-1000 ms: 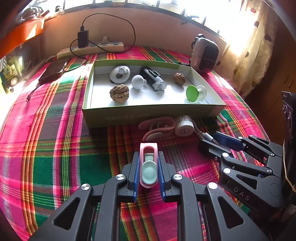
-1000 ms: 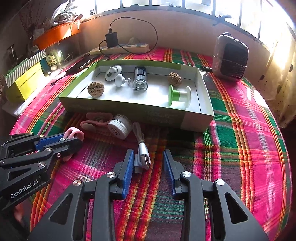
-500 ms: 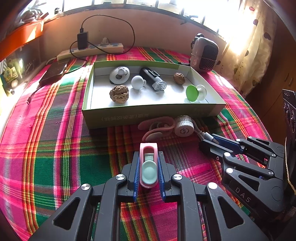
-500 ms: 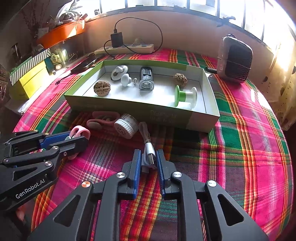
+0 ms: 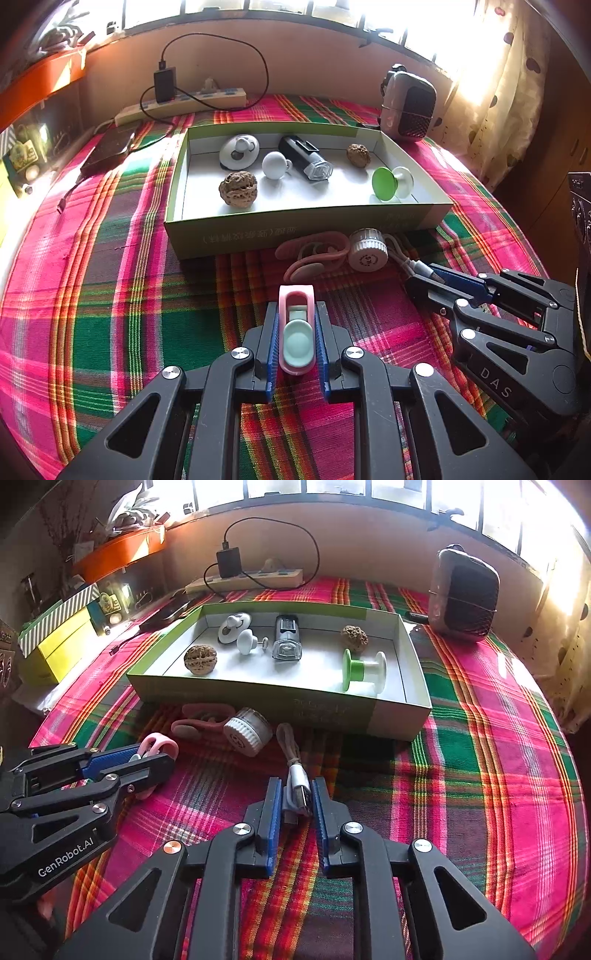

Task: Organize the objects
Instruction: 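Lift the clip and cable and carry both over the box, then lower the clip and cable into the box, then open both grippers to release the clip and cable in the box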

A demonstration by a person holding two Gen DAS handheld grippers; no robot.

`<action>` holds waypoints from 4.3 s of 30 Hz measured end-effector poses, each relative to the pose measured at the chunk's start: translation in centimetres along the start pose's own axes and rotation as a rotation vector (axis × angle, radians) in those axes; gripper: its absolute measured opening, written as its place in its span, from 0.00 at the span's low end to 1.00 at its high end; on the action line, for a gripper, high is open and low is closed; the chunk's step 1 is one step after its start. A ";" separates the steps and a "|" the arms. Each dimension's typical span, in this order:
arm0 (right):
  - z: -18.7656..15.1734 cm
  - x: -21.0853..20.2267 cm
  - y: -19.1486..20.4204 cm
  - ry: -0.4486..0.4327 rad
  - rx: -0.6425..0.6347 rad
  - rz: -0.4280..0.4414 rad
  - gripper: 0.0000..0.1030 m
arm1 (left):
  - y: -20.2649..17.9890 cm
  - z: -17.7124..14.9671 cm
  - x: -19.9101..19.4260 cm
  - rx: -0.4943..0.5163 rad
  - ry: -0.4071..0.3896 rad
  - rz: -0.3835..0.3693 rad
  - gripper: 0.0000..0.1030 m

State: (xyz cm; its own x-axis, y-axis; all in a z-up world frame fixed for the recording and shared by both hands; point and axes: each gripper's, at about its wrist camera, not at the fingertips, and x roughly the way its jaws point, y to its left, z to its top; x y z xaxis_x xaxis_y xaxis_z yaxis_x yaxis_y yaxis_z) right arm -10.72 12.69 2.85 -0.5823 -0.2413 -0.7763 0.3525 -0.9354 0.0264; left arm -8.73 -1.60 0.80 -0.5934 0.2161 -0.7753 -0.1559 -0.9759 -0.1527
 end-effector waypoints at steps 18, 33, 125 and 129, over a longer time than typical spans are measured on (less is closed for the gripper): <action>0.9 -2.0 -0.6 -0.050 0.006 0.029 0.17 | -0.6 1.7 -2.1 0.018 -0.052 0.003 0.15; 4.3 -2.6 -2.2 -0.093 0.021 0.021 0.17 | -0.8 5.7 -1.6 0.022 -0.090 -0.001 0.15; 11.7 6.4 -3.0 0.008 0.067 0.029 0.36 | -0.4 9.1 5.0 0.030 0.003 0.039 0.25; 11.3 5.6 -2.8 -0.002 0.072 0.029 0.37 | -0.3 8.9 4.1 0.024 -0.014 0.040 0.25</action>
State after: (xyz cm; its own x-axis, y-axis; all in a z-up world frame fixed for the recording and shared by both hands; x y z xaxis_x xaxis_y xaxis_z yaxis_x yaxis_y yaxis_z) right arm -23.24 11.04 5.52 -0.5742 -0.2687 -0.7734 0.3157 -0.9442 0.0936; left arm -18.10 -0.12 3.10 -0.6105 0.1778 -0.7718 -0.1507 -0.9828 -0.1071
